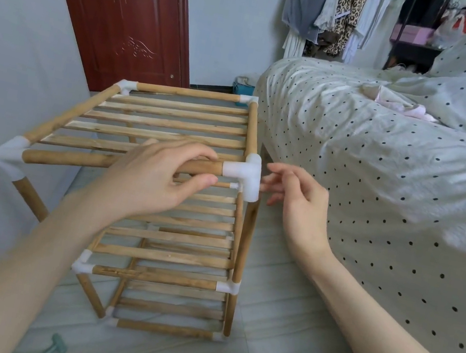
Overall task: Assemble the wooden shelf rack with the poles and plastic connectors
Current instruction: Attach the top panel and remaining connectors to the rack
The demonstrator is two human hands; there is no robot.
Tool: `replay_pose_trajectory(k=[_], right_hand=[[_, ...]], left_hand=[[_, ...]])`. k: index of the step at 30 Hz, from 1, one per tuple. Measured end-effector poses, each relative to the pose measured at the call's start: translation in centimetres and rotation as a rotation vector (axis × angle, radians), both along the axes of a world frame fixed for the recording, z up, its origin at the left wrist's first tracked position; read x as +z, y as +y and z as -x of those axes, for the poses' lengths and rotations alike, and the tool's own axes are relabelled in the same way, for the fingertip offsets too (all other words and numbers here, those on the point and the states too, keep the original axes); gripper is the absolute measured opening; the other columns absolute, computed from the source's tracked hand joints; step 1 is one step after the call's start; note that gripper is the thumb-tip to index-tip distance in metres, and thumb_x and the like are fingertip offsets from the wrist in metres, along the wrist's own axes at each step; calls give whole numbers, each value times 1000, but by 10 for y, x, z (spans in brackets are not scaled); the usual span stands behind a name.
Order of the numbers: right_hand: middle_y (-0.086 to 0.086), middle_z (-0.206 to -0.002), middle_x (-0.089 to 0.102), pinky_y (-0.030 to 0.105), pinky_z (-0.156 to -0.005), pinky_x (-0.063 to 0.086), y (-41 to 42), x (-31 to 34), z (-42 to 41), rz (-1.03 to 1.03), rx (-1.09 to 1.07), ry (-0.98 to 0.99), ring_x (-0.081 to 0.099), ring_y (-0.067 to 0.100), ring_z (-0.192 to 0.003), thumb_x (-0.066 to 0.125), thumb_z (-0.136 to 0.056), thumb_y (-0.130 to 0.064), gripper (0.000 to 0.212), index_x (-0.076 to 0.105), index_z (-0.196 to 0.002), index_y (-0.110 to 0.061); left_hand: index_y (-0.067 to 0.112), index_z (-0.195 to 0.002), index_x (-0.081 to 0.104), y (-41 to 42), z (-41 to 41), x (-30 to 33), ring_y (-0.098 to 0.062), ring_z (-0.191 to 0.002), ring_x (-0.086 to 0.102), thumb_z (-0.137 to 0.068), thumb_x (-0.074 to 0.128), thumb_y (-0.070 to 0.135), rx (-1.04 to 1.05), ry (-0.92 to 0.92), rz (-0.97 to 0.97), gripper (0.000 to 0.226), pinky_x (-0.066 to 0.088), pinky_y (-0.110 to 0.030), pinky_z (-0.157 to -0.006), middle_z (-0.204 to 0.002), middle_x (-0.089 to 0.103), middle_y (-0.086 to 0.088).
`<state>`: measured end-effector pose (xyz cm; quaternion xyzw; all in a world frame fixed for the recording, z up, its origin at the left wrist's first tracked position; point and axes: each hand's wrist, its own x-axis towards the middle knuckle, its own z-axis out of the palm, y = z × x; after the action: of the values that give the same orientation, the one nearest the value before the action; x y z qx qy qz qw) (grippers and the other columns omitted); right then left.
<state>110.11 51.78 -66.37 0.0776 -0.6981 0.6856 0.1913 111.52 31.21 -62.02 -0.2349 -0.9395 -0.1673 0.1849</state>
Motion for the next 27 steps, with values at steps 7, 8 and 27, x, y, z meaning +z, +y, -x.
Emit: replay_pose_trajectory(k=[7, 8, 27], right_hand=[[7, -96, 68, 45, -94, 48, -6, -18, 0, -202, 178, -301, 62, 22, -96, 40, -92, -6, 30, 68, -94, -15], [7, -94, 69, 45, -96, 47, -6, -19, -2, -224, 230, -295, 62, 23, -97, 40, -91, -5, 30, 69, -93, -14], [29, -92, 64, 49, -90, 46, -12, -30, -10, -294, 385, -123, 58, 42, -93, 58, -92, -17, 21, 68, -94, 1]], left_hand=[[32, -110, 60, 26, 1, -9, -9, -78, 52, -80, 22, 68, 110, 141, 52, 61, 29, -31, -77, -88, 59, 14], [32, -107, 61, 27, 3, -10, -10, -79, 53, -80, 22, 68, 132, 150, 40, 59, 28, -32, -77, -87, 60, 14], [35, -101, 62, 7, 3, -16, -7, -78, 44, -85, 34, 66, 134, 151, 77, 45, 12, -29, -71, -76, 48, 20]])
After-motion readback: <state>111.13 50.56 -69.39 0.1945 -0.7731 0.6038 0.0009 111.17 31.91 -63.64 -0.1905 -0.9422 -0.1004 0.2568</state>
